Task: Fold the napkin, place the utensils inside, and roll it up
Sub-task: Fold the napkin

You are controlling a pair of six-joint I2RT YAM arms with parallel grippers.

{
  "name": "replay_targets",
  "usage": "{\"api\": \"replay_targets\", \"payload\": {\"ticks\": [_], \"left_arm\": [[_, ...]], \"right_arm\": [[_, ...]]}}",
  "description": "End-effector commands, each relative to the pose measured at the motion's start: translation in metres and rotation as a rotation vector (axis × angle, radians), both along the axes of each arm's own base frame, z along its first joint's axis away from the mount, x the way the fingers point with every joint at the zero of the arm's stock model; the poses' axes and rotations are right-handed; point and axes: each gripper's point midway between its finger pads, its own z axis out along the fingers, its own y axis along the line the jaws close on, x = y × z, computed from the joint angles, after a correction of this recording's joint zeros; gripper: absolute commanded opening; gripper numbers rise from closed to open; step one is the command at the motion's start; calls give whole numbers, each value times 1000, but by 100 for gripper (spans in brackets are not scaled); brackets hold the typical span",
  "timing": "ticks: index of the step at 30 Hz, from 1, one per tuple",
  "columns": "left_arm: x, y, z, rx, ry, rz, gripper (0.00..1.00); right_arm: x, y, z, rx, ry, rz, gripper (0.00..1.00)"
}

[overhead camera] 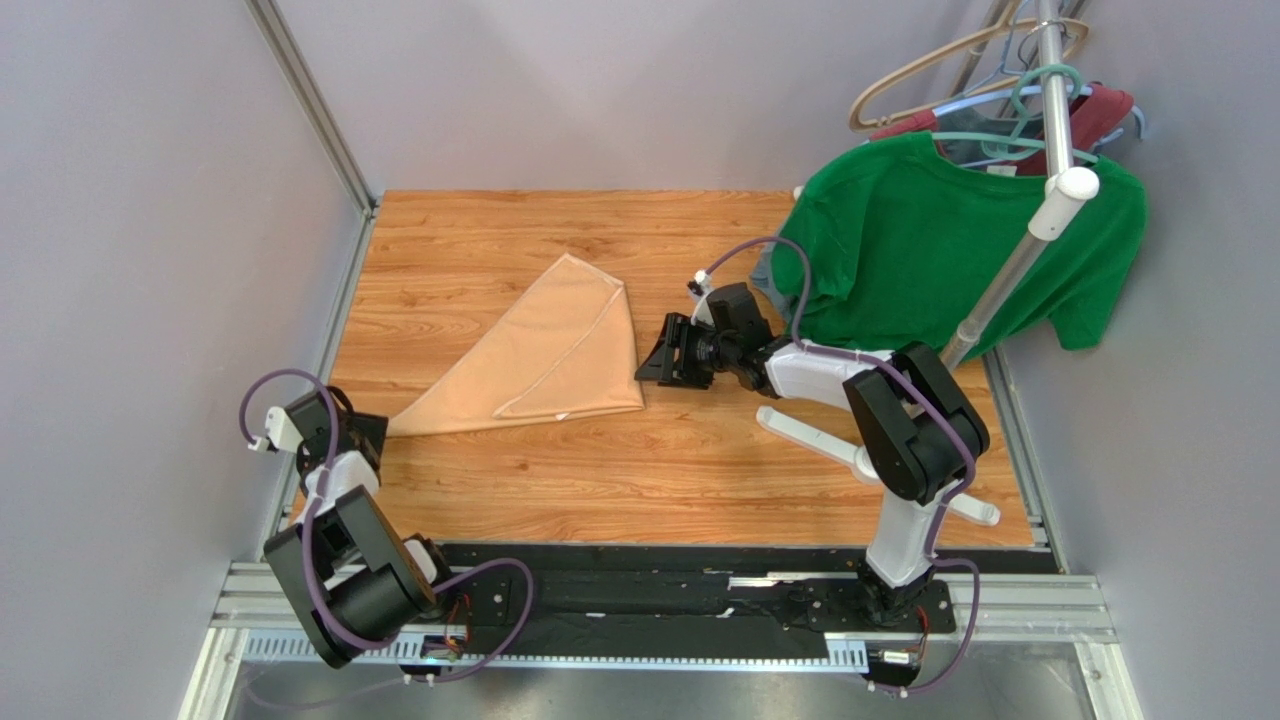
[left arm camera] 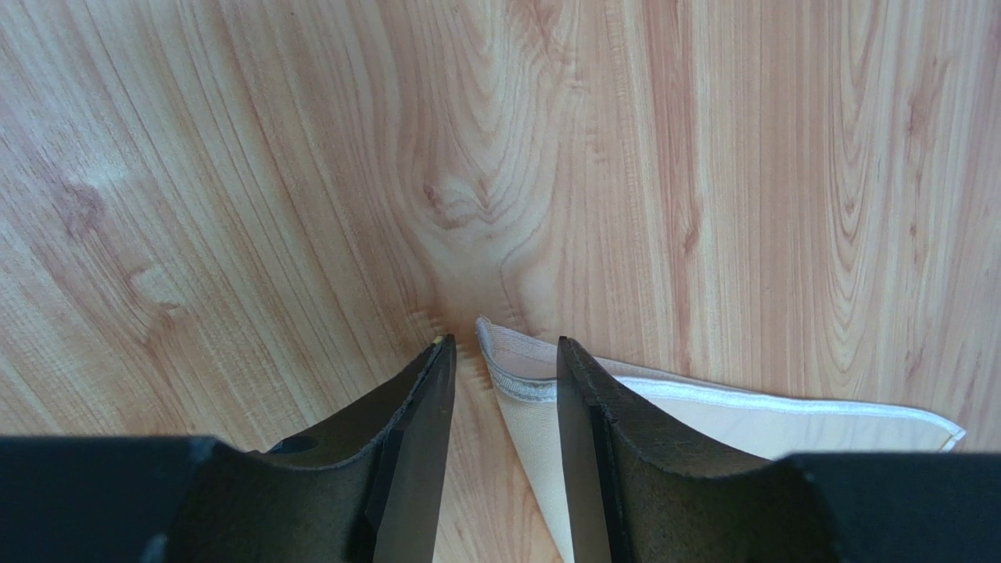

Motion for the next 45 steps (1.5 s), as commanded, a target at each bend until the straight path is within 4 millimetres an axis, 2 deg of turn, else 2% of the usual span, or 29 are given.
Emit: {"api": "replay_targets", "payload": {"ticks": [1,9,12,15,26,45], "left_arm": [[9,9,18,28,-55,11,45],[7,8,18,32,-41,-1,40],[10,6,22,34,-54,-23,44],[5,1,17,13,-26,-27,47],[-1,-8,17,13,-77,-30,60],[15,-6,10,-37,-13,-103,54]], "right_arm": [[5,2,13,22,-37,4,56],[5,4,17,29,-45,14,55],[6,4,24,33,-63,10,55],[7,4,26,34,-68,7,55],[3,6,19,50,-52,22,55],[4,6,16,54,-44,12,55]]}}
